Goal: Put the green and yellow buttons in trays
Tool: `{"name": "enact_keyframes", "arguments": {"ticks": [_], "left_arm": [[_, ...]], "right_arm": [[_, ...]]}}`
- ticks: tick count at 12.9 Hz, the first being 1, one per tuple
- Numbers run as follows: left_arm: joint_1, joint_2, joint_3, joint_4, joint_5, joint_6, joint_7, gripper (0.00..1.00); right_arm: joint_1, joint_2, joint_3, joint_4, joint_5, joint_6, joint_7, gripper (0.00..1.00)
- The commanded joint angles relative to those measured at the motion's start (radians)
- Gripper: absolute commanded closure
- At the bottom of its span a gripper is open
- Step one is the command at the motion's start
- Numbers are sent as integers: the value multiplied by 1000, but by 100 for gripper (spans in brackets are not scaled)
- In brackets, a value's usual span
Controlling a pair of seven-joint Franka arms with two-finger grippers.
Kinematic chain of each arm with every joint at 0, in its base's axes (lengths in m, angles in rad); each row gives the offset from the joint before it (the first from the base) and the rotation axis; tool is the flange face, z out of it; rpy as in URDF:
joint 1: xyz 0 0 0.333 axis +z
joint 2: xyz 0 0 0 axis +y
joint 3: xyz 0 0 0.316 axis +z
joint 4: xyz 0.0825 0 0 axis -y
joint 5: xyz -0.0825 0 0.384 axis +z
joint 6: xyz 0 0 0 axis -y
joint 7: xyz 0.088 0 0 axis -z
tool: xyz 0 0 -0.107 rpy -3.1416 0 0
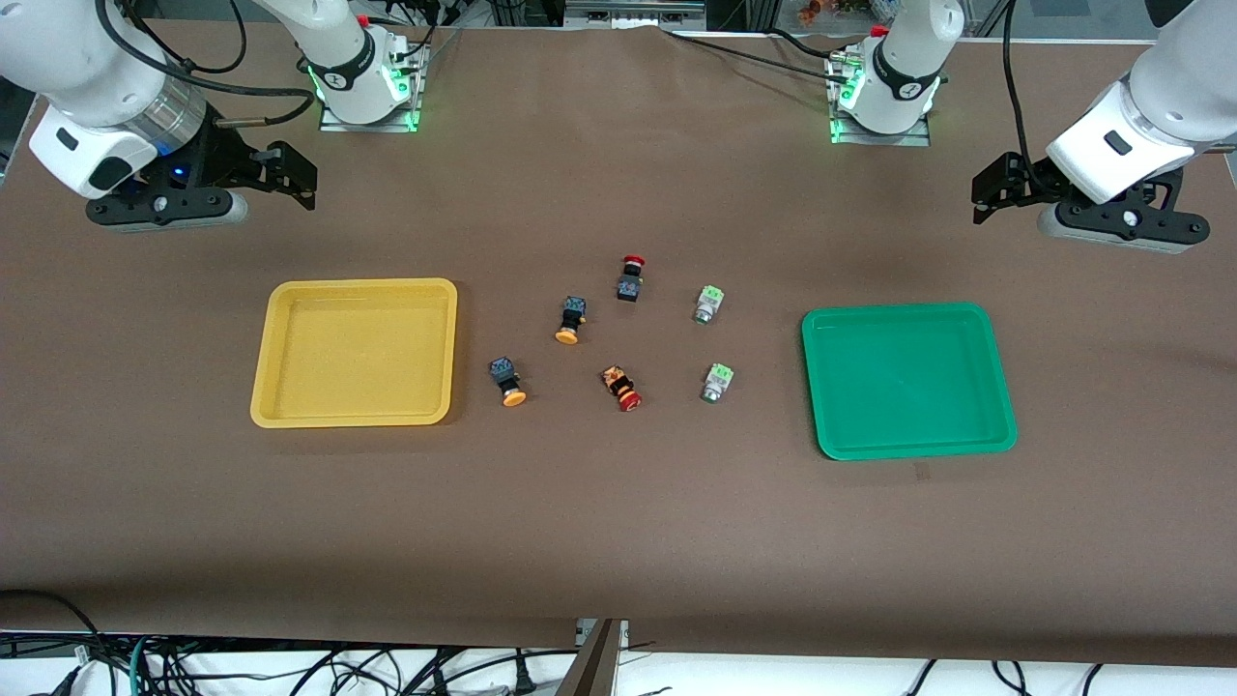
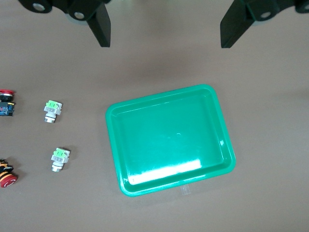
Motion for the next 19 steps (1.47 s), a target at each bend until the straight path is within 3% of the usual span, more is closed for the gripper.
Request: {"name": "enact_keyframes", "arguments": {"ticks": [1,19], "left_arm": [[1,1,0,27,-16,-24,-4,0],[0,4,0,27,-14,-21,-8,0]], "right_arm": [[-19,0,20,12,-18,-5,12,0],[8,33,22,35,-18,-6,-2,0]]}}
